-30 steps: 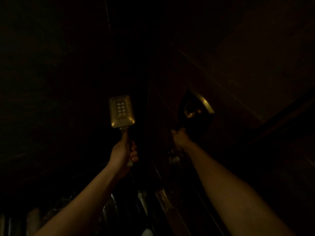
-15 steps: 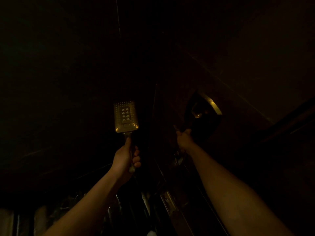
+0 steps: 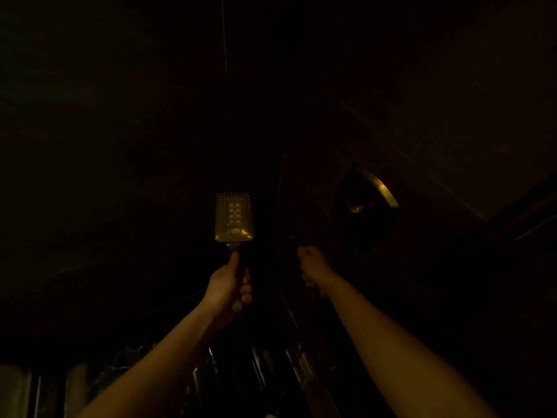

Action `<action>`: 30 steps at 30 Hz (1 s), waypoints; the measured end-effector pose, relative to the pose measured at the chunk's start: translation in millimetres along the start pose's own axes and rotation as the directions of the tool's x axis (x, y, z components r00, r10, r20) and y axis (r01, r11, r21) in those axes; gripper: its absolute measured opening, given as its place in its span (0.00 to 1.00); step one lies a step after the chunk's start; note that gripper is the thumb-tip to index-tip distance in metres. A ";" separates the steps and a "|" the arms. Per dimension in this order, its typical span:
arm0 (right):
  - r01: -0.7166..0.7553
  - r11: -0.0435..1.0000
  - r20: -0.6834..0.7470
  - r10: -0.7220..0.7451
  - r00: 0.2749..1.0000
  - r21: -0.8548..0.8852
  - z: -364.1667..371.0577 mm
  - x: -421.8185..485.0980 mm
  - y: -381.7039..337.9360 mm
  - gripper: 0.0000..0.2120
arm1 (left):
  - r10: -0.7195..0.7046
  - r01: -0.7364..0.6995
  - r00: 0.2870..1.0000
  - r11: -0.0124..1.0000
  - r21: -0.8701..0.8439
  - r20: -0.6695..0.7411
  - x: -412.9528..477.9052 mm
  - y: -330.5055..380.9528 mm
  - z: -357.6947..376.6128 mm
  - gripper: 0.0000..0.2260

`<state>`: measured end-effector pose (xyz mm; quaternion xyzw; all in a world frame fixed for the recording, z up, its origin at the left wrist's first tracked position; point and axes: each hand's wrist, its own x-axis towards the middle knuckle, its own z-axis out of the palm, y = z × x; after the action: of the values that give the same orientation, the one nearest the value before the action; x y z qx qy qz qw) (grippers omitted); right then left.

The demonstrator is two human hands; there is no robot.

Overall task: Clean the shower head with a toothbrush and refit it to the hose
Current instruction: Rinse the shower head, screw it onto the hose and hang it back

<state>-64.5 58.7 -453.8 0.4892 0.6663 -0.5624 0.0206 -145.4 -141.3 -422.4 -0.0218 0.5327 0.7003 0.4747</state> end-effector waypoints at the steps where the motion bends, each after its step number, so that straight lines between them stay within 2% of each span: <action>1: 0.045 0.999 0.055 -0.046 0.997 0.011 5.8 -5.4 -3.5 0.13 | -0.008 0.008 1.000 1.000 0.012 -0.013 -1.3 -1.0 0.2 0.17; 4: 0.170 0.985 0.117 -0.172 0.978 0.025 18.1 -16.2 -25.9 0.11 | -0.017 0.019 0.998 0.999 0.046 -0.053 -7.2 -0.4 2.8 0.15; 6: 0.225 0.974 0.166 -0.217 0.962 -0.029 23.7 -21.9 -39.8 0.11 | -0.012 0.016 0.998 0.996 0.082 -0.057 -11.6 0.2 4.5 0.15; 8: 0.258 0.962 0.227 -0.234 0.945 -0.084 27.2 -26.8 -49.8 0.11 | -0.011 0.017 0.998 0.995 0.094 -0.063 -16.3 1.8 4.9 0.15; 15: 0.347 0.917 0.308 -0.278 0.910 -0.195 48.2 -44.8 -68.3 0.13 | 0.003 0.008 0.995 0.994 0.108 -0.101 -26.6 10.5 0.0 0.15; 20: 0.310 0.931 0.237 -0.262 0.936 -0.195 51.2 -48.4 -82.6 0.13 | 0.002 0.008 0.996 0.994 0.110 -0.089 -33.2 15.5 -9.0 0.14; 23: 0.302 0.917 0.296 -0.222 0.929 -0.259 60.0 -54.1 -78.5 0.14 | 0.016 -0.008 0.997 0.994 0.106 -0.079 -33.9 16.5 -16.0 0.15; 26: 0.369 0.897 0.324 -0.284 0.902 -0.242 75.4 -59.8 -84.0 0.13 | 0.021 -0.014 0.997 0.996 0.090 -0.076 -31.5 16.8 -20.4 0.15; 30: 0.386 0.890 0.221 -0.336 0.915 -0.242 65.4 -59.5 -100.3 0.15 | 0.004 0.000 0.998 0.998 0.065 -0.059 -28.8 19.4 -30.7 0.15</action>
<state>-135.3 -17.9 -370.3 0.2977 0.8144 -0.4964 0.0423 -157.5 -183.0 -406.1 -0.0266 0.5688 0.6822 0.4586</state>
